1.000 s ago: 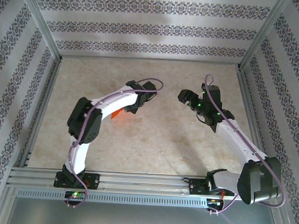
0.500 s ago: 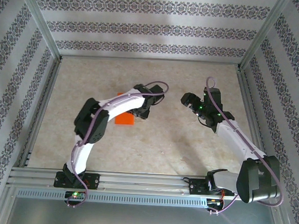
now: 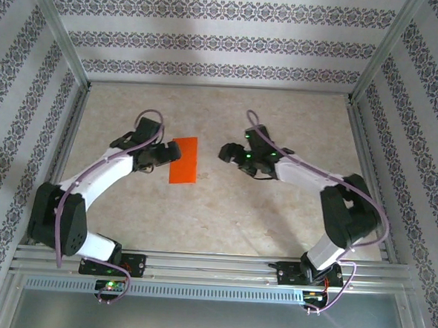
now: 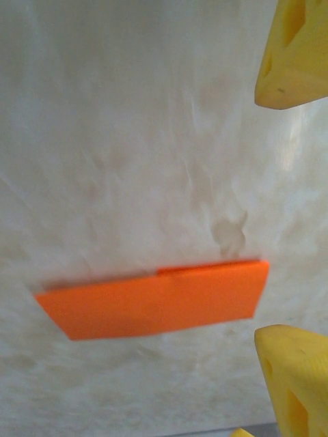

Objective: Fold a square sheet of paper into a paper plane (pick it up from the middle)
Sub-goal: Move the paper to the center of the table.

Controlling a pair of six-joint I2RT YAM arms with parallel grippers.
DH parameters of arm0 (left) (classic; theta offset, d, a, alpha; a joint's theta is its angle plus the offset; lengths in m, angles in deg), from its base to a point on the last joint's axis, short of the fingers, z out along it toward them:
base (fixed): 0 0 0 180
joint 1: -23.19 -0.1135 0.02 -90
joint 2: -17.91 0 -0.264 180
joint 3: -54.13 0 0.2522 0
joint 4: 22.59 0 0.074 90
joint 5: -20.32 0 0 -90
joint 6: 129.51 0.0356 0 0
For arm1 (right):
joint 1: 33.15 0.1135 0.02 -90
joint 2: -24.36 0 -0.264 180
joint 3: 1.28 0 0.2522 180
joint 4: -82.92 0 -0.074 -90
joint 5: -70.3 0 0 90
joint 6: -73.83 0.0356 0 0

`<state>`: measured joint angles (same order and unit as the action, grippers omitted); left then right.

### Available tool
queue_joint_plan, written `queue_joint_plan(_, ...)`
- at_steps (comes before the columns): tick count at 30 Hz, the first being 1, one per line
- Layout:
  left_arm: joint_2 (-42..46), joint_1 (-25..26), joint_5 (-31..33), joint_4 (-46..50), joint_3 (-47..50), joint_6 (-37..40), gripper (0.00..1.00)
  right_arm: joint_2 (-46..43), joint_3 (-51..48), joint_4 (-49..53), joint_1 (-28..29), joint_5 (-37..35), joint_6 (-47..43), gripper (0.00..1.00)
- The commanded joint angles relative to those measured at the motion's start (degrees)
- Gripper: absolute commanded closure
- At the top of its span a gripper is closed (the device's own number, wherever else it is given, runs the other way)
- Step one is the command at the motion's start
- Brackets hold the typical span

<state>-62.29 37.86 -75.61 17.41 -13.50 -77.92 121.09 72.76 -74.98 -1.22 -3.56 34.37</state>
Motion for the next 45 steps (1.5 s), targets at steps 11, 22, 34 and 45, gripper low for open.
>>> queue_joint_plan(11,10.38,-12.11,-8.42,-9.77,11.10,-2.96,0.00,21.39,21.40,-1.50,11.25,5.58,7.42,0.23)
queue_joint_plan(22,9.18,-13.18,-11.38,-11.01,11.28,-2.66,0.00,26.95,23.25,1.44,10.87,6.01,6.44,0.28)
queue_joint_plan(34,6.16,-13.15,-21.38,-16.31,10.76,-3.03,0.00,14.98,3.14,4.82,3.99,14.65,-12.56,0.30)
queue_joint_plan(45,-0.03,-5.46,-27.73,-27.79,12.29,-10.70,0.00,1.52,-2.25,1.87,0.95,14.97,-14.67,0.33)
